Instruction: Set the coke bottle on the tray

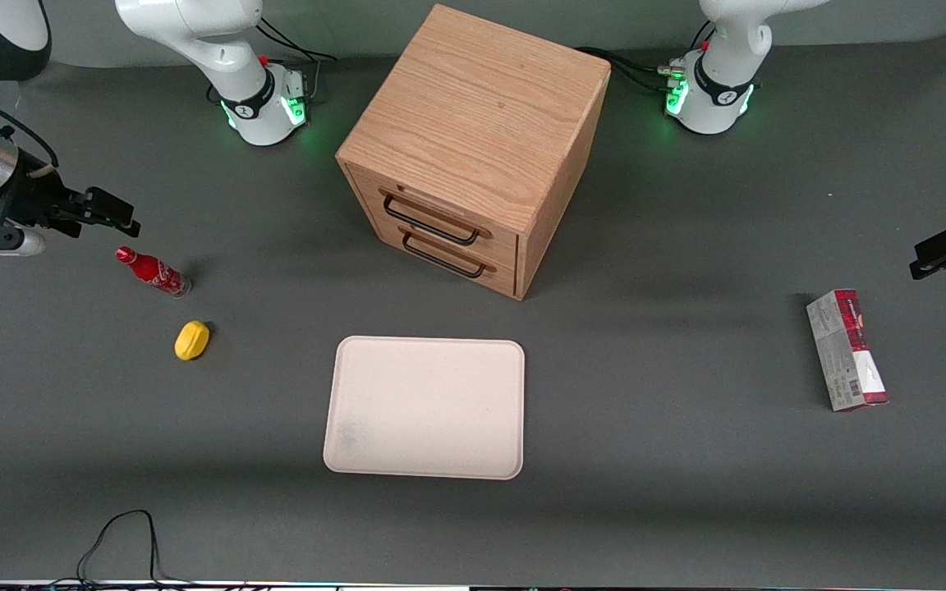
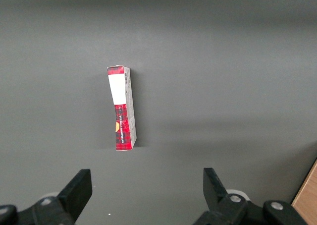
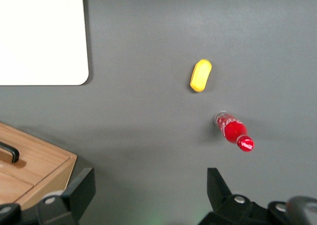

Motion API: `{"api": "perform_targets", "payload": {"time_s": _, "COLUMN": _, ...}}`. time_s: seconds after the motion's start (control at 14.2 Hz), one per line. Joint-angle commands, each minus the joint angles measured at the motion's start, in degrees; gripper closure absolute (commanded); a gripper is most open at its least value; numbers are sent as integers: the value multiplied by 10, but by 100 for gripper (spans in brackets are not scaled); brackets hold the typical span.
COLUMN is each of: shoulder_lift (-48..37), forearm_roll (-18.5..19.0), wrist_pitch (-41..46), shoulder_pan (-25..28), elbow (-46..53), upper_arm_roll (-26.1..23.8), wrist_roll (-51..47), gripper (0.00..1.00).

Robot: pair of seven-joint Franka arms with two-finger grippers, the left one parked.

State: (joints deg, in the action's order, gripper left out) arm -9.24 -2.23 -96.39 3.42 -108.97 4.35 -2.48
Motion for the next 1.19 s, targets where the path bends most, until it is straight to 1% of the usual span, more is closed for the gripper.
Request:
{"api": "perform_targets", "payload": {"time_s": 0.0, "shoulder_lift": -3, "forearm_roll": -15, "wrist_pitch": 19, "shoulder_pan": -12, "elbow": 8, "upper_arm_roll": -8, "wrist_roll": 2, "gripper": 0}}
{"api": "perform_targets", "payload": {"time_s": 0.21, "shoulder_lift": 9, "forearm_roll": -13, "wrist_pitch": 42, "shoulder_pan": -15, "elbow": 31, "upper_arm_roll": -6, "wrist_roll": 12, "gripper": 0}}
{"api": "perform_targets", "payload": {"time_s": 0.56, "shoulder_lift": 9, "forearm_roll": -11, "wrist_pitch": 44, "shoulder_pan": -17, "elbow": 30, "upper_arm_roll": -4, "wrist_roll": 5, "gripper": 0}}
{"api": "perform_targets", "payload": {"time_s": 0.7, "shoulder_lift": 7, "forearm_roll": 1, "wrist_pitch": 53, "shoulder_pan": -21, "elbow": 27, "upper_arm_roll": -2, "wrist_roll": 6, "gripper": 0}}
{"api": "perform_targets", "payload": {"time_s": 0.84, "shoulder_lift": 4, "forearm_roll": 15, "wrist_pitch": 59, "shoulder_pan": -37, "elbow": 18, "upper_arm_roll": 0, "wrist_roll": 15, "gripper": 0}}
{"api": "perform_targets", "payload": {"time_s": 0.91, "shoulder_lift": 1, "forearm_roll": 29, "wrist_pitch": 59, "shoulder_pan": -38, "elbow": 11, "upper_arm_roll": 14, "wrist_roll": 27, "gripper": 0}}
{"api": "perform_targets", "payload": {"time_s": 0.98, "shoulder_lift": -1, "forearm_roll": 35, "wrist_pitch": 59, "shoulder_pan": -38, "elbow": 4, "upper_arm_roll": 32, "wrist_roll": 52, "gripper": 0}}
{"api": "perform_targets", "payload": {"time_s": 1.05, "shoulder_lift": -2, "forearm_roll": 36, "wrist_pitch": 58, "shoulder_pan": -39, "elbow": -1, "upper_arm_roll": 56, "wrist_roll": 77, "gripper": 0}}
{"api": "perform_targets", "payload": {"time_s": 1.12, "shoulder_lift": -3, "forearm_roll": 42, "wrist_pitch": 58, "shoulder_pan": -37, "elbow": -4, "upper_arm_roll": 92, "wrist_roll": 117, "gripper": 0}}
